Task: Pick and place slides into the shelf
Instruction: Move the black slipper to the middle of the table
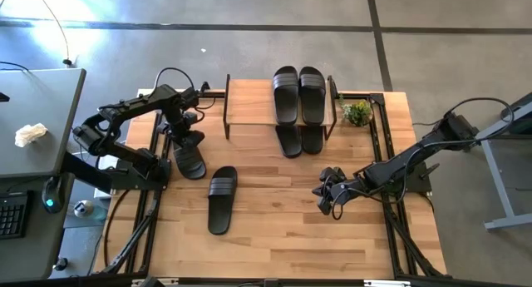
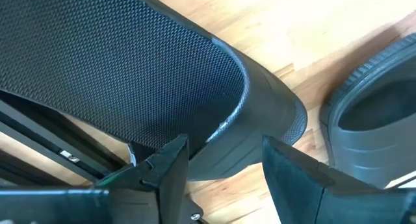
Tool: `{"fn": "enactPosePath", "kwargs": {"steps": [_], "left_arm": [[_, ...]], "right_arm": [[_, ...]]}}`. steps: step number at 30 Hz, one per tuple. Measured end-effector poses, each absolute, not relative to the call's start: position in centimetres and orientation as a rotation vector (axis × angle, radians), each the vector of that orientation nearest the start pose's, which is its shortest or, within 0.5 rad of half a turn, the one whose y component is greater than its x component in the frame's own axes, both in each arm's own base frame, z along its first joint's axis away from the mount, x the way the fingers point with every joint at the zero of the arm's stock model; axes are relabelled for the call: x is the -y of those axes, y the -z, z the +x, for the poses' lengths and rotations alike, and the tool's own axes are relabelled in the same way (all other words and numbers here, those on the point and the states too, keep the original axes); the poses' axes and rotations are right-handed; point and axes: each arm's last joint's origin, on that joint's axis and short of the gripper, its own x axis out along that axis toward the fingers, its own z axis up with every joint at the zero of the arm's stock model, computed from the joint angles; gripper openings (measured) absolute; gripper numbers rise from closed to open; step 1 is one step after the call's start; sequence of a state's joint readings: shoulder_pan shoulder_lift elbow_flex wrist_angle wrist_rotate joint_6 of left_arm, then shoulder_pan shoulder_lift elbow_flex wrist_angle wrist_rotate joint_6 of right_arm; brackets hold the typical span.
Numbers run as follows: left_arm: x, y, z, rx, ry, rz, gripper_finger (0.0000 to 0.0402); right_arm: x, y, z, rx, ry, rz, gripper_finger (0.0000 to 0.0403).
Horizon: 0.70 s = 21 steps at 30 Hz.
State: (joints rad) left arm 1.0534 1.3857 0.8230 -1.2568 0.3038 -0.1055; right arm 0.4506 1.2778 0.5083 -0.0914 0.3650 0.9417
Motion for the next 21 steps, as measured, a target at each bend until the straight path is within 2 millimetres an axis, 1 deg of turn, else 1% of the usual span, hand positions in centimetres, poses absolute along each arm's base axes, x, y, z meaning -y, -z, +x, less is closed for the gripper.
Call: {"fn": "enactPosePath", "kwargs": {"steps": [4,9,15,21], "left_arm": [[-15.79,-19.08,9.98,-1.436,-0.590,-1.231,0.0177],[-16.03,-18.98,9.94,-1.451,-0.638,-1.183,0.0177],[-16.25,-18.93,10.05,-1.429,-0.662,-1.179,0.0177],[-16.22,-18.95,10.25,-1.389,-0.607,-1.207,0.0177]], "right_arm": [[-8.79,-15.70,20.55,-0.747,0.289,0.550,0.0000],[-8.80,-15.70,20.55,-0.747,0.290,0.554,0.0000],[-8.80,-15.70,20.54,-0.747,0.293,0.561,0.0000],[-8.80,-15.70,20.55,-0.746,0.297,0.572,0.0000]]}}
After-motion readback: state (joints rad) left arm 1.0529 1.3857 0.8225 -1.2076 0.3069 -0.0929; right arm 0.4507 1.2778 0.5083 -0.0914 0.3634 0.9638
